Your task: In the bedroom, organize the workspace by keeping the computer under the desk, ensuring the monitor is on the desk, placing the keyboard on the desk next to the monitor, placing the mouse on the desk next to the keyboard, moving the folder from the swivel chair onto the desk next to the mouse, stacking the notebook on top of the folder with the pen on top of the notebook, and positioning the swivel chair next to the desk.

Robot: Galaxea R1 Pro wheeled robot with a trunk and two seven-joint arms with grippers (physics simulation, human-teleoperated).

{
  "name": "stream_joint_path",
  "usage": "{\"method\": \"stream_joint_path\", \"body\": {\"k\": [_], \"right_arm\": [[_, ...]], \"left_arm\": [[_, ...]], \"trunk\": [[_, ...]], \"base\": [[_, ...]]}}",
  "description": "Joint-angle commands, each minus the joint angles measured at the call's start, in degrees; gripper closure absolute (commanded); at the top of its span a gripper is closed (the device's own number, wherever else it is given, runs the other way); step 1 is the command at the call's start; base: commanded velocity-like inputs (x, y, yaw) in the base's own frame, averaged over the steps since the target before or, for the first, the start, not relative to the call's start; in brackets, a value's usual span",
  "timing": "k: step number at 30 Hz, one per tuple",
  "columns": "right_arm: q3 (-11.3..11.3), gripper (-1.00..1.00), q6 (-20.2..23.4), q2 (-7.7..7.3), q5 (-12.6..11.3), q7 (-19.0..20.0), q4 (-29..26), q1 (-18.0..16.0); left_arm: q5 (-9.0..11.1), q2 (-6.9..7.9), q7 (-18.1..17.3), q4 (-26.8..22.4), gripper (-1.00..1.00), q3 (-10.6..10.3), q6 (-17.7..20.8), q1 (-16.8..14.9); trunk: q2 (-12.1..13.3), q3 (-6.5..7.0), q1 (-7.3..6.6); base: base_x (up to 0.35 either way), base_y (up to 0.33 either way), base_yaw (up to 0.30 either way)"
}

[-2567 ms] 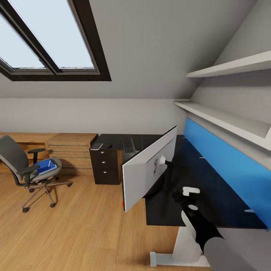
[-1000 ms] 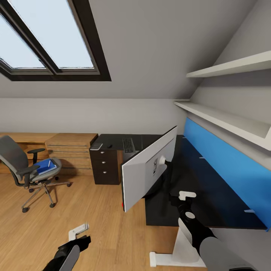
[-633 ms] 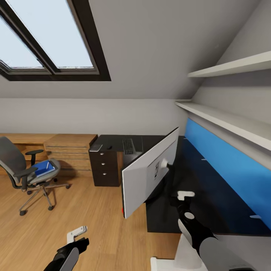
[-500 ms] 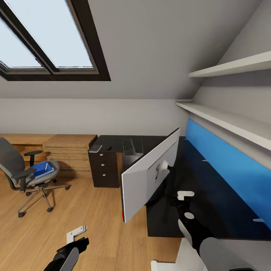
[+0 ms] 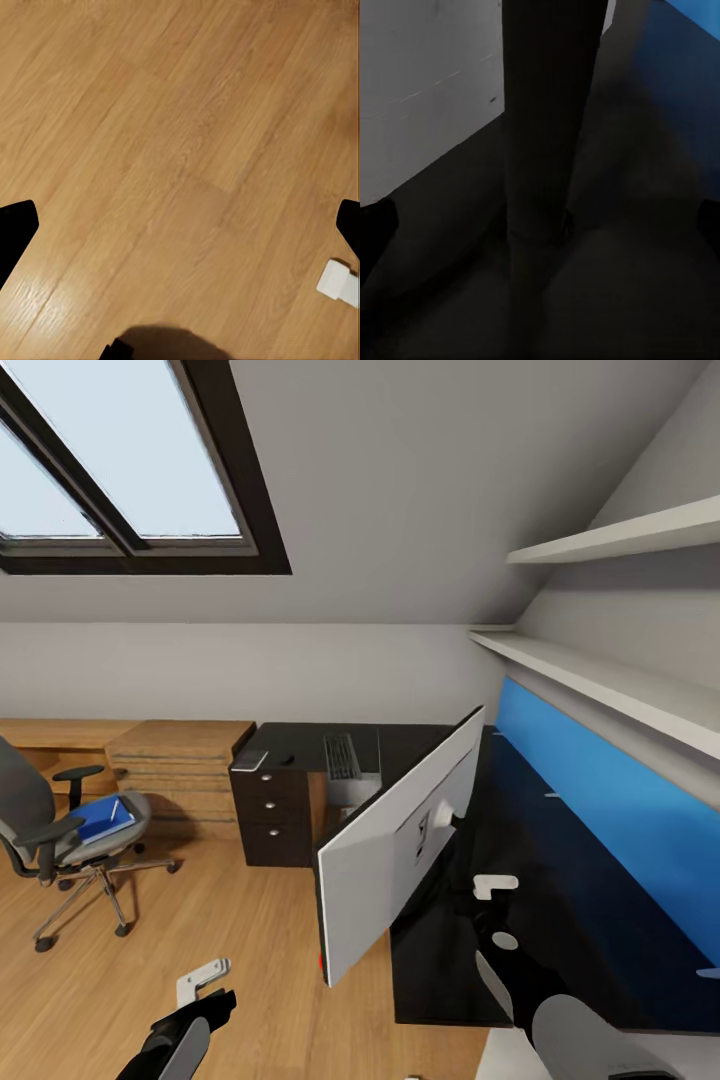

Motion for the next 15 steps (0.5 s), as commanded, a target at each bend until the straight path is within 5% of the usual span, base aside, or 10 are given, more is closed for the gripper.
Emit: {"method": "stream_joint_path", "body": {"k": [1,15], "right_arm": [[0.35,-1.00,-0.09,-0.02,-0.04,-0.45,0.30,-0.03],[0.31,-1.00,1.38,-0.07,0.00,-0.57,1.50,-0.09]], "left_arm": [[0.46,0.09,0.49,-0.07,-1.00,-0.26,-0.13,-0.02],[0.42,0.10,0.26,-0.07,-1.00,-0.33,-2.18,-0.02]], "trunk": [[-0.04,-0.02,0.05],[-0.04,-0.02,0.05]], "base": [[0.237,0.000,0.000],[0.081,0.000,0.000]]}}
